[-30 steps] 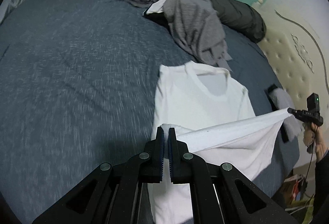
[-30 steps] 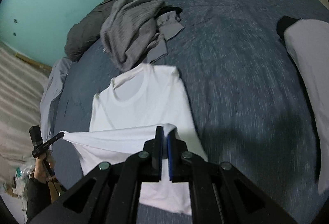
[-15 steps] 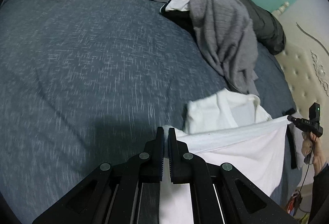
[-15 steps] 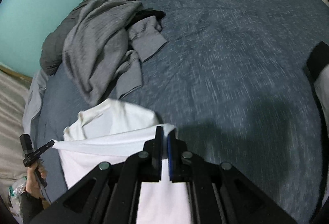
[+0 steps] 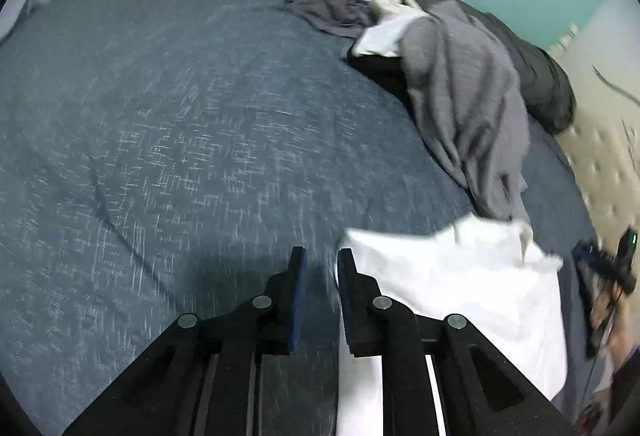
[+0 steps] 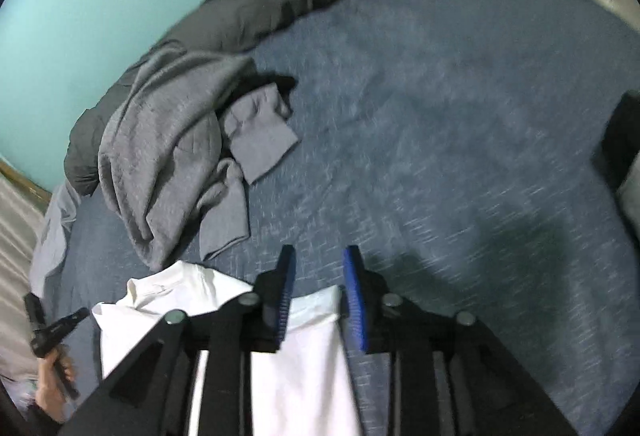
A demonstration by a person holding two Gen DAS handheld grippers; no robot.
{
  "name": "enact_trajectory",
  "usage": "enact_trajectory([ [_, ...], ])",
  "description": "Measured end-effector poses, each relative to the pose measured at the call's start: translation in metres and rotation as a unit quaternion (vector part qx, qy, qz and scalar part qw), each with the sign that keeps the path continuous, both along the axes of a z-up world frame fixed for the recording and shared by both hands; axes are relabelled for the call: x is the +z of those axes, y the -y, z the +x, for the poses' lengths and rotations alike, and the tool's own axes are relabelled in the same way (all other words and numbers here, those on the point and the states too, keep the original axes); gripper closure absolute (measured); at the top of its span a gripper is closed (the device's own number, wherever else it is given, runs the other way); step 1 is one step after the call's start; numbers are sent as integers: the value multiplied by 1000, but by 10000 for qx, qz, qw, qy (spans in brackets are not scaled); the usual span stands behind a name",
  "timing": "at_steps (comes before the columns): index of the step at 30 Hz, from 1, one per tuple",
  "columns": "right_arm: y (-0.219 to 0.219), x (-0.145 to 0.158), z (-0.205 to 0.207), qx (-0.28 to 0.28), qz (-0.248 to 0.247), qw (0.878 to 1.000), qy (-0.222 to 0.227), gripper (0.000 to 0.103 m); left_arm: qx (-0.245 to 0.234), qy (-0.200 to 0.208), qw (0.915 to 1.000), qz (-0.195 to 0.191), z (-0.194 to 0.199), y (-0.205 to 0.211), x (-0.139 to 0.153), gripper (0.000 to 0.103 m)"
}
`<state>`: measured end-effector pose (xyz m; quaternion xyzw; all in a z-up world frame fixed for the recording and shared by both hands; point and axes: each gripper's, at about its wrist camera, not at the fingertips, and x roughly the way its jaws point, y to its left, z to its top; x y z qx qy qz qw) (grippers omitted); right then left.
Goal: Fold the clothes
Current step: 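Lower the folded hem onto the shirt and open both tools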
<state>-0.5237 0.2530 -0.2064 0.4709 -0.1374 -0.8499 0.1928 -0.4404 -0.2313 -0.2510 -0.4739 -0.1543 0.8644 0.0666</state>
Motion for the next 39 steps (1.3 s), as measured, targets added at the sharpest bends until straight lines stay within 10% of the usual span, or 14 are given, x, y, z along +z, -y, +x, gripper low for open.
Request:
enact_trajectory([
  [11,77,-32,53,2090,1396,9675,-282,77,-932,281,9933,-623,6,-51,-36,86],
  [23,86,-45,-13,860,1612,9826,-331,77,-143,14,9990,-433,-31,-23,-39,86],
  [27,53,-37,-13,523,1164,9909,-427,76,-52,-54,9994,-332,-31,-16,-38,49],
  [36,34,-61,-7,630,837,9945,-27,71,-71,-184,9994,-292,-37,-15,-43,49],
  [39,43,-64,-9,599,930,9938,-75,70,-111,-240,9991,-318,-35,-16,-45,72],
])
